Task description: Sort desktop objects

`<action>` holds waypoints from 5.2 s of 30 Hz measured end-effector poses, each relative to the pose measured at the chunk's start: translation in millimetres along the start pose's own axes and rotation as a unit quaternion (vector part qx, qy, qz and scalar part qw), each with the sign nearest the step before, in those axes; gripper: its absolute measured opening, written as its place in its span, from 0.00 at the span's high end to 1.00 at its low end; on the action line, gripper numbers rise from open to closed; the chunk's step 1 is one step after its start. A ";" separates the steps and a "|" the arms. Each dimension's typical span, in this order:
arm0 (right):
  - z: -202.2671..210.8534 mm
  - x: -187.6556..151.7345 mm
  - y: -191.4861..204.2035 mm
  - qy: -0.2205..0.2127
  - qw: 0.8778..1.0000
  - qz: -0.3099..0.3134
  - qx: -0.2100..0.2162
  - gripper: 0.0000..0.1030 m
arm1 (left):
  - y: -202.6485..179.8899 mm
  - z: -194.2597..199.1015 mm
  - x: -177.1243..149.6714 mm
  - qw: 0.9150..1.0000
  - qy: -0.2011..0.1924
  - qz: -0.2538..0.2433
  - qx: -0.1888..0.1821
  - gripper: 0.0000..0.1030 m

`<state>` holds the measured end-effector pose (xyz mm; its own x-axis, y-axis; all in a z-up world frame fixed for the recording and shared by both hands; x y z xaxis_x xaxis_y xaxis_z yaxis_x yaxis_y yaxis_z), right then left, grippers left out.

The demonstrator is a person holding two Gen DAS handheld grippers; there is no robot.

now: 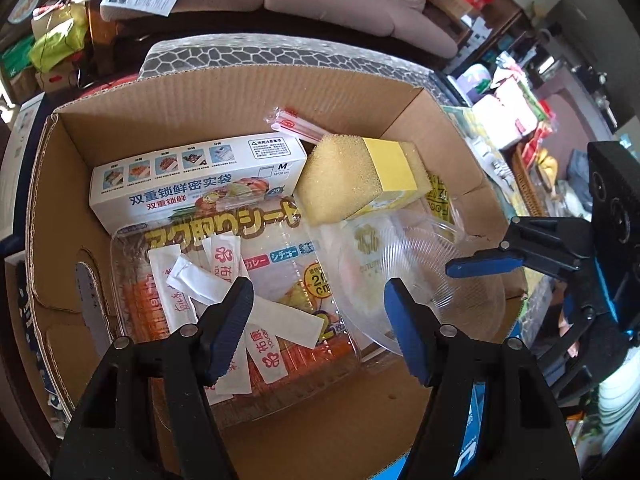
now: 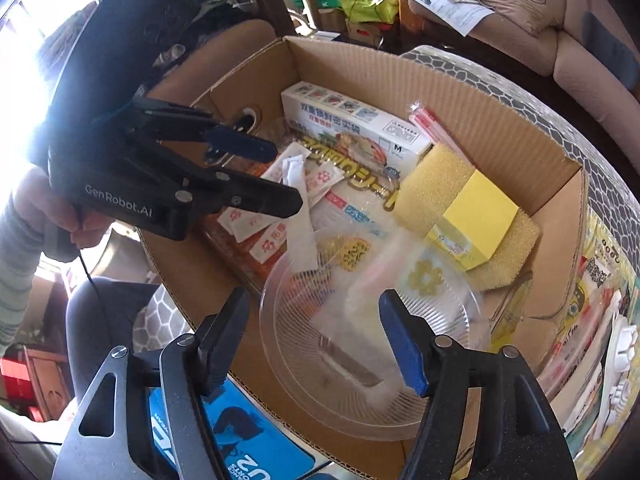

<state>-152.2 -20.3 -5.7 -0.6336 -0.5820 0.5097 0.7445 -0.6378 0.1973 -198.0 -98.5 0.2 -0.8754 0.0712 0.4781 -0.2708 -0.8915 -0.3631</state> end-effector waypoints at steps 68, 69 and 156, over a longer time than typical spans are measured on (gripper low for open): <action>-5.5 45.1 -113.2 -0.023 0.976 0.040 -0.212 0.51 | -27.4 -63.5 -20.4 0.986 0.099 -0.080 0.105 0.52; 1.9 45.5 -114.8 -0.031 0.977 0.029 -0.209 0.51 | -28.3 -65.2 -20.6 0.985 0.104 -0.084 0.106 0.52; 235.4 -150.3 -230.2 -0.193 0.919 -0.281 -0.200 0.06 | -260.3 -38.1 47.2 0.986 -0.058 -0.140 0.067 0.00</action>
<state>-179.0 332.8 69.5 -0.7157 0.0687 0.6950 0.1371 -0.9620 0.2362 -184.2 153.9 86.8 -0.7202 0.2776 0.6357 -0.4322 -0.8964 -0.0982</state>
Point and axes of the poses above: each gripper's, at about its wrist camera, not at the fingertips, and z roughly against the way its jaws point, y to its left, x to its top, the point moved 8 cm from there along -z, roughly the way its jaws point, and after that the axes turned 10 degrees about -y, right-handed, at the moved point
